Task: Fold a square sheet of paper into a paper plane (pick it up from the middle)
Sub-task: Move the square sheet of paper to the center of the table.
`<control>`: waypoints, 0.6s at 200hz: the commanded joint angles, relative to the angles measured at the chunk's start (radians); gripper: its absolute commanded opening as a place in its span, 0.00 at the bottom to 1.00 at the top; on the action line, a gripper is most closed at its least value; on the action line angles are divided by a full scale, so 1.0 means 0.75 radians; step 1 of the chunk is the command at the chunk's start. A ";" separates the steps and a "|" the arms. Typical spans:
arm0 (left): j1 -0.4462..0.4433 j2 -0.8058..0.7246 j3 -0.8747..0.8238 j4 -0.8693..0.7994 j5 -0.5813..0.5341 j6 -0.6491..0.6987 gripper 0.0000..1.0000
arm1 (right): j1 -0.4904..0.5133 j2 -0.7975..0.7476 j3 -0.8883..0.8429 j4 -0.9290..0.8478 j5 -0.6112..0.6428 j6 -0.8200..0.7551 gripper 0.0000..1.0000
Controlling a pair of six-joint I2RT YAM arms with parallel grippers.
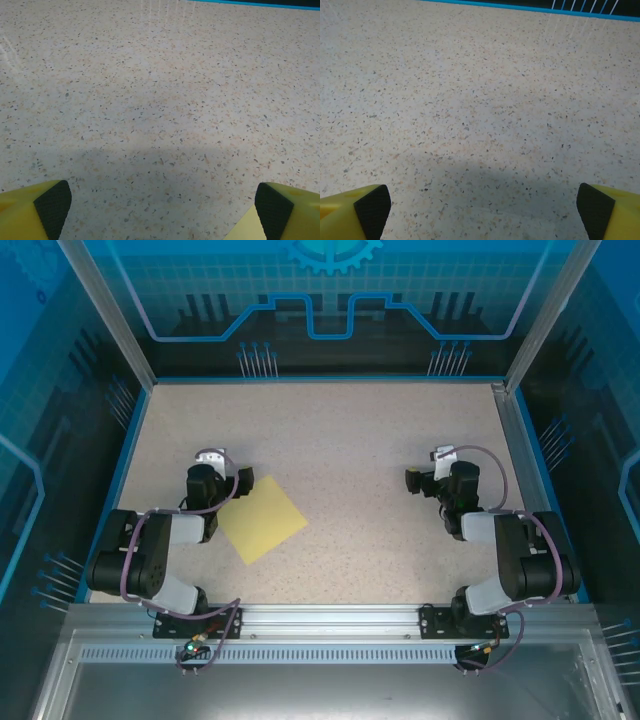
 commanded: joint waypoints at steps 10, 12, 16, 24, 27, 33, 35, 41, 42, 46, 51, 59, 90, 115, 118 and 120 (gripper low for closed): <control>0.021 0.014 0.039 0.057 0.042 0.032 0.98 | 0.011 0.021 0.035 0.059 -0.016 -0.021 0.99; 0.021 0.014 0.039 0.058 0.042 0.032 0.98 | 0.011 0.021 0.034 0.060 -0.017 -0.020 1.00; 0.021 0.015 0.039 0.057 0.043 0.032 0.99 | 0.013 0.021 0.034 0.058 -0.017 -0.020 0.99; 0.021 0.016 0.039 0.057 0.042 0.032 0.98 | 0.011 0.021 0.035 0.060 -0.018 -0.019 1.00; 0.022 0.014 0.038 0.058 0.043 0.032 0.98 | 0.012 0.021 0.035 0.061 -0.016 -0.018 0.99; 0.022 0.014 0.039 0.057 0.042 0.032 0.99 | 0.011 0.021 0.034 0.060 -0.016 -0.019 1.00; 0.021 0.014 0.038 0.058 0.042 0.033 0.99 | 0.011 0.021 0.034 0.060 -0.016 -0.020 0.99; 0.021 0.014 0.039 0.057 0.042 0.032 0.99 | 0.011 0.021 0.036 0.060 -0.017 -0.019 0.99; 0.021 0.014 0.038 0.057 0.041 0.032 0.99 | 0.011 0.021 0.036 0.060 -0.019 -0.018 0.99; 0.021 0.014 0.040 0.058 0.041 0.032 0.98 | 0.010 0.021 0.036 0.059 -0.019 -0.019 0.99; 0.021 0.014 0.038 0.058 0.042 0.032 0.99 | 0.008 0.022 0.036 0.058 -0.022 -0.018 1.00; 0.021 0.014 0.040 0.057 0.042 0.031 0.99 | 0.009 0.023 0.036 0.058 -0.021 -0.018 0.99; 0.023 0.014 0.041 0.055 0.045 0.032 0.98 | 0.004 0.022 0.035 0.058 -0.027 -0.016 0.99; 0.023 0.015 0.042 0.055 0.044 0.030 0.98 | 0.007 0.023 0.036 0.057 -0.026 -0.016 0.99; 0.023 0.014 0.042 0.055 0.045 0.030 0.98 | 0.007 0.023 0.036 0.057 -0.025 -0.017 1.00; 0.023 0.014 0.041 0.056 0.046 0.030 0.99 | 0.006 0.022 0.036 0.058 -0.025 -0.018 1.00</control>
